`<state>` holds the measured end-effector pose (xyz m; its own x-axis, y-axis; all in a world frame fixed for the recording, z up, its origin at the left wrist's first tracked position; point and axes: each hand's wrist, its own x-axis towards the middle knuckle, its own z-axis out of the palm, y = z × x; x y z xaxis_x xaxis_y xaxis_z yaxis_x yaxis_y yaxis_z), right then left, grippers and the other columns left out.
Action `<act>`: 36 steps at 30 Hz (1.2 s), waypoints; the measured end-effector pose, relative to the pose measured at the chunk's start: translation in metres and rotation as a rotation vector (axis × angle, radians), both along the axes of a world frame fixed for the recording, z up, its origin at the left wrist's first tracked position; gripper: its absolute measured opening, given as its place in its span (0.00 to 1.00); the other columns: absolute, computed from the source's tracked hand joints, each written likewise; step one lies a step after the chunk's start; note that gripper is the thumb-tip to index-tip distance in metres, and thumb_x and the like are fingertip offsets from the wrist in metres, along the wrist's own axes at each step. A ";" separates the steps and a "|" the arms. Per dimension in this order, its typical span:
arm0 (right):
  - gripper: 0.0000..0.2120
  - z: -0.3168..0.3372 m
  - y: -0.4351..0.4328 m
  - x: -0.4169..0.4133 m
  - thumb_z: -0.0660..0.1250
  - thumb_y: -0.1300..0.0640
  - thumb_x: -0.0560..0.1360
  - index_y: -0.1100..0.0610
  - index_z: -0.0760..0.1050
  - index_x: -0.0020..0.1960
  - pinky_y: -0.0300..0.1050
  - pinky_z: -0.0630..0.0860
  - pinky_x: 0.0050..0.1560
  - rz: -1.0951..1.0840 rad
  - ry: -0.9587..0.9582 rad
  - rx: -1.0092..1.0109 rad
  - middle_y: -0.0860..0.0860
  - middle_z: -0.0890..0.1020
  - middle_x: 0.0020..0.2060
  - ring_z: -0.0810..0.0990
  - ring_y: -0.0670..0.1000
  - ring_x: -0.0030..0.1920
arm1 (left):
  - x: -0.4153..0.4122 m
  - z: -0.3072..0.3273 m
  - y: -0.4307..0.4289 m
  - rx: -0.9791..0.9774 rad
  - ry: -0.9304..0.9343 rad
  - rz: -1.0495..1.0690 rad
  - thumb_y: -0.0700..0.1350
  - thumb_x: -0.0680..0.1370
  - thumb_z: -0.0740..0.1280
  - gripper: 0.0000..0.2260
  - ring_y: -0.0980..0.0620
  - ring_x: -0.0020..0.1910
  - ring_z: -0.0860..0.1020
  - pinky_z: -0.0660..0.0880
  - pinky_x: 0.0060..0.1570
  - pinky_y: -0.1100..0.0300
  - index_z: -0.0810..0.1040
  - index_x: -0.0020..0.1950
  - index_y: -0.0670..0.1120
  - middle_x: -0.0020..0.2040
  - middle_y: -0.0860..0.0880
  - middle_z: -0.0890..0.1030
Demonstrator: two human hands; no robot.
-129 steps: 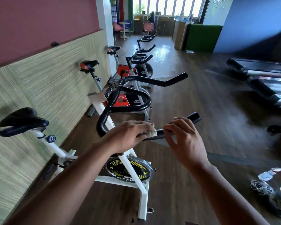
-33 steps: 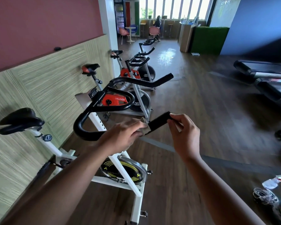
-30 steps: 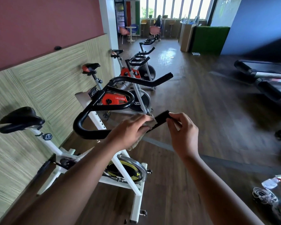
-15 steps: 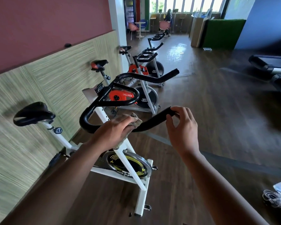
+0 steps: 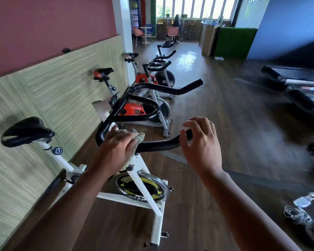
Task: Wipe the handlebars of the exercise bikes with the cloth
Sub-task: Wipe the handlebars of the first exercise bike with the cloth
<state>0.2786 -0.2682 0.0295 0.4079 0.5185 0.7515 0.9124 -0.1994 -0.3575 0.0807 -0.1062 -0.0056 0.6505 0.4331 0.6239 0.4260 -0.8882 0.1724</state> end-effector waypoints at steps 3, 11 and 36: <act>0.06 -0.001 0.016 -0.020 0.68 0.57 0.75 0.58 0.81 0.50 0.49 0.76 0.52 0.036 -0.010 -0.047 0.54 0.81 0.48 0.78 0.58 0.53 | -0.015 -0.002 0.015 0.027 -0.009 -0.055 0.49 0.81 0.60 0.18 0.43 0.52 0.81 0.63 0.71 0.56 0.82 0.58 0.39 0.50 0.43 0.84; 0.08 -0.025 0.060 -0.076 0.66 0.52 0.77 0.55 0.81 0.49 0.48 0.81 0.46 0.232 0.016 -0.305 0.50 0.82 0.44 0.81 0.54 0.47 | -0.057 -0.013 0.067 -0.040 -0.109 -0.136 0.46 0.82 0.59 0.16 0.43 0.56 0.80 0.66 0.72 0.46 0.81 0.59 0.38 0.54 0.43 0.83; 0.06 -0.048 0.086 -0.112 0.68 0.58 0.77 0.58 0.82 0.45 0.40 0.74 0.48 0.179 0.085 -0.088 0.49 0.79 0.41 0.77 0.52 0.42 | -0.048 -0.043 0.075 -1.013 -0.739 0.008 0.52 0.82 0.60 0.19 0.52 0.69 0.74 0.71 0.69 0.54 0.75 0.71 0.46 0.69 0.47 0.77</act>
<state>0.1670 -0.1820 -0.0182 0.3637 0.6507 0.6666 0.9032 -0.0713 -0.4232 0.0326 -0.0316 -0.0489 0.2827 0.9329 0.2232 -0.0587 -0.2155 0.9747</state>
